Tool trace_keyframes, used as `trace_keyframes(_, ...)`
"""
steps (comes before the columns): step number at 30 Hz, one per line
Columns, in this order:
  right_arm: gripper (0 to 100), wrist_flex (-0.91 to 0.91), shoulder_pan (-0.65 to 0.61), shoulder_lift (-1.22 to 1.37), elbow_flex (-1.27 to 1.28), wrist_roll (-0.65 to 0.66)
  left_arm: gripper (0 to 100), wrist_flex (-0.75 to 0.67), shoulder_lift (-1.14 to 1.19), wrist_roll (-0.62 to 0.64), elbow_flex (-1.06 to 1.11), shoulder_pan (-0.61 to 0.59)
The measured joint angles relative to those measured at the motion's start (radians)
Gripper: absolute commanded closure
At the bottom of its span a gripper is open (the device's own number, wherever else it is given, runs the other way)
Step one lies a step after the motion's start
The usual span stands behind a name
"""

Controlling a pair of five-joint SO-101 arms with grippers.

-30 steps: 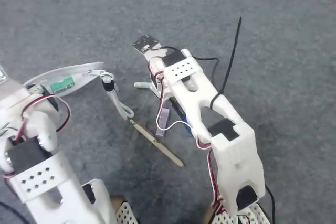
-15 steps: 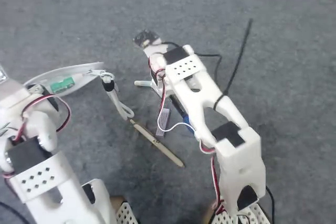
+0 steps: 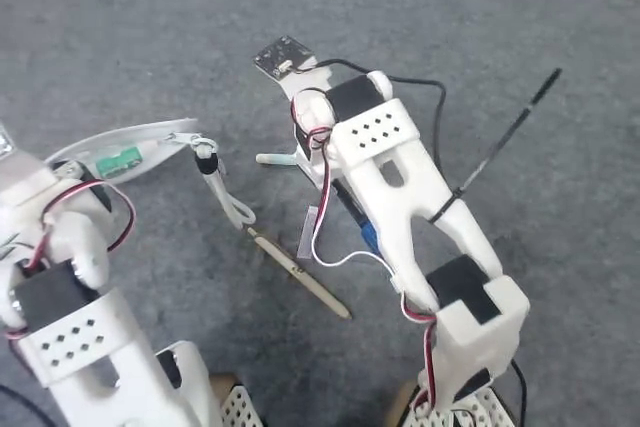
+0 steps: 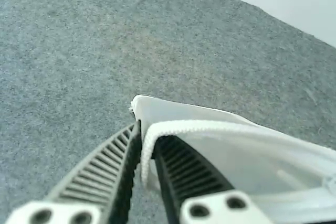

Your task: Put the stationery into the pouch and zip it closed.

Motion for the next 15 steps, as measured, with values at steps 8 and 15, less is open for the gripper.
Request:
trace_keyframes(8,99.2,0.101,-0.040,-0.110,0.000,0.000,99,0.000,-0.002,0.000,0.000,0.018)
trace_keyframes(15,99.2,0.164,-0.063,-0.198,0.000,0.000,99,0.000,-0.002,0.000,0.000,0.018)
